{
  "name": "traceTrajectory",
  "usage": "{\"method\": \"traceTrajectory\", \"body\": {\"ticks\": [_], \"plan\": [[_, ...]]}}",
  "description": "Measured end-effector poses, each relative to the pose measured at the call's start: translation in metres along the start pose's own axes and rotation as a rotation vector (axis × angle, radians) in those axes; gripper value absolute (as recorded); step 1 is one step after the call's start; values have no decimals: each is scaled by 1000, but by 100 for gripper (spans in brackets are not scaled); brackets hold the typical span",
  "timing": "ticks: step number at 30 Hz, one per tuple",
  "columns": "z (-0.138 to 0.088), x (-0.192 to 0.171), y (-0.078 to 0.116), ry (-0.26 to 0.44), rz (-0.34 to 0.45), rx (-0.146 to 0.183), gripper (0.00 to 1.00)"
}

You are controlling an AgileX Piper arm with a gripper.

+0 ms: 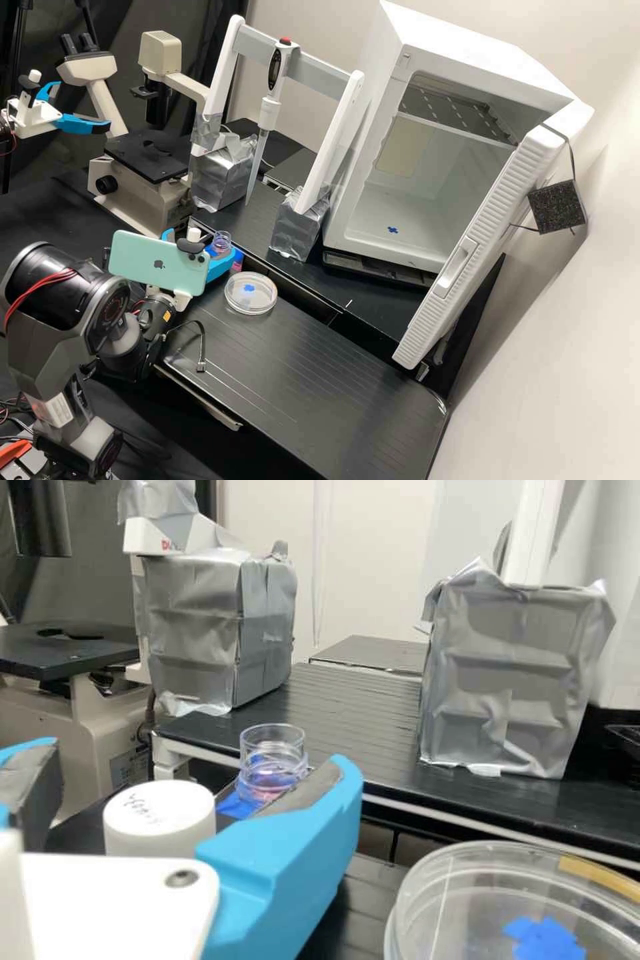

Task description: Close the bottle

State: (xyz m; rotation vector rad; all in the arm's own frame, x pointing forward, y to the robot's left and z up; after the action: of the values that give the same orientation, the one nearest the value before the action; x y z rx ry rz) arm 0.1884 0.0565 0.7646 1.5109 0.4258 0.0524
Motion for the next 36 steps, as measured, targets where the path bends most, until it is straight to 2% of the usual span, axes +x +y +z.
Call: {"method": "traceTrajectory", "body": {"ticks": [36], "plan": [[1,-3,-2,-8,-9,1,0]]}}
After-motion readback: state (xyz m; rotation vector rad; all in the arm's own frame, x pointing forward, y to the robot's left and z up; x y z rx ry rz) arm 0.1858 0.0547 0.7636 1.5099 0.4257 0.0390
